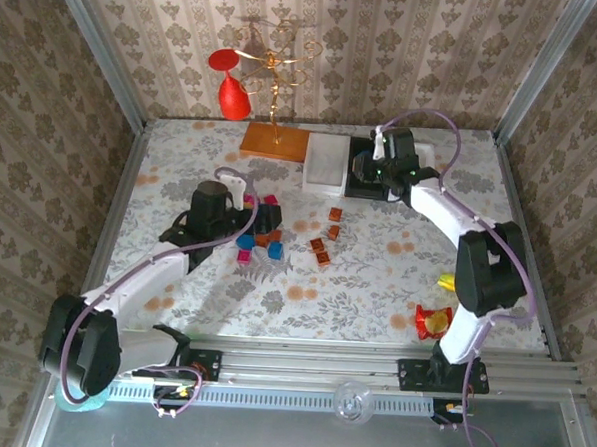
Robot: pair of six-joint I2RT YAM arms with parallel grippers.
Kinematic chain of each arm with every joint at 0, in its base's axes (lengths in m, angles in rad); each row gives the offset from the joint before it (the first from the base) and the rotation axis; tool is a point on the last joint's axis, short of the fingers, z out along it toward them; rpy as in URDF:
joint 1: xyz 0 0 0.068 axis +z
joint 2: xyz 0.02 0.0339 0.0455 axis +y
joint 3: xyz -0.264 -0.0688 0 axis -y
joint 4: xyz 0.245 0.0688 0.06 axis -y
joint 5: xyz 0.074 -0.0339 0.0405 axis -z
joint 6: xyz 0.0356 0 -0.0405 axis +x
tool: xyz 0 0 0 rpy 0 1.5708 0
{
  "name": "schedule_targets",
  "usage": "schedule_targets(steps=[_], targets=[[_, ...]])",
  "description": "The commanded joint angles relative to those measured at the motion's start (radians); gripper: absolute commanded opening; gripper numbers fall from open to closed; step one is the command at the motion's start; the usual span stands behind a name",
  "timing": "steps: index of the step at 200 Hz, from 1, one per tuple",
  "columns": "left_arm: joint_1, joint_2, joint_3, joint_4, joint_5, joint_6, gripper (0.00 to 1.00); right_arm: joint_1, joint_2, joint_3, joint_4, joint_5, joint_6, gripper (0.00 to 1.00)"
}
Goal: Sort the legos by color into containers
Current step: Place the lego in the container, then pick up the lego from the center of the table.
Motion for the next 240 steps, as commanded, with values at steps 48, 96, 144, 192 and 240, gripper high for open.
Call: schedule_targets(steps=[48, 96, 144, 192, 240], targets=[[-0.068, 0.003, 0.042, -0.015, -0.065, 0.001, 0.93, -0.034, 0.356, 0.359, -0.085, 0.093, 0.069, 0.28], [-0.071, -0.023, 0.015, -0.035, -0.118, 0.018, 0.94, -0.043, 0.342, 0.397, -0.091, 0.091, 0.048, 0.45], [-0.019, -0.036, -0.025, -0.089, -0.123, 0.056, 0.94, -0.030, 0.057, 0.024, 0.098, 0.007, 0.022, 0.55], [0.022, -0.036, -0.062, -0.189, -0.141, 0.086, 0.93, 0.168, -0.192, -0.324, 0.166, -0.093, -0.117, 0.71], [0.206, -0.113, -0.186, -0.105, -0.046, -0.013, 0.93, 0.401, -0.184, -0.394, 0.162, -0.152, -0.308, 0.87]])
